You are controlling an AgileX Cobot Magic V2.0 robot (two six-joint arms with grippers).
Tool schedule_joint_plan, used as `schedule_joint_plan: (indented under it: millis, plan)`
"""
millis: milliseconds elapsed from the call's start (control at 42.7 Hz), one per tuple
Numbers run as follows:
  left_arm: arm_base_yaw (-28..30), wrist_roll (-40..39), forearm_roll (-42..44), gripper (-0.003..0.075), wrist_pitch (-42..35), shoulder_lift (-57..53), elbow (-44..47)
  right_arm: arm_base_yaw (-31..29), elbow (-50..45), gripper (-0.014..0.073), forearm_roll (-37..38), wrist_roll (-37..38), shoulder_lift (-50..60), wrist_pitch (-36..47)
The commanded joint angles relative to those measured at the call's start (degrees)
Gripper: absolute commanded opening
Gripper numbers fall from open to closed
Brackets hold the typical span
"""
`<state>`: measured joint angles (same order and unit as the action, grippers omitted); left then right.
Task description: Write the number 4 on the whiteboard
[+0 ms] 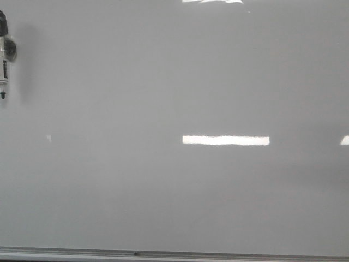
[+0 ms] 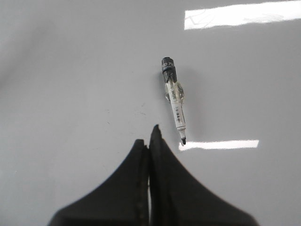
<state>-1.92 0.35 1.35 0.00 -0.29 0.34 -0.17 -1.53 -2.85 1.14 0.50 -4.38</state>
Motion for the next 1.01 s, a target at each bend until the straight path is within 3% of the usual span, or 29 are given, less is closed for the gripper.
schedule_joint_plan:
  millis: [0, 983]
  plan:
    - [0.0, -0.7, -0.1, -0.0020, -4.6, -0.8, 0.4, 0.1, 0.8, -0.0059, 0.1, -0.2, 1.2, 5.0]
    - [0.0, -0.7, -0.1, -0.0020, -7.5, -0.8, 0.4, 0.1, 0.8, -0.0059, 0.6, -0.2, 1.2, 6.3]
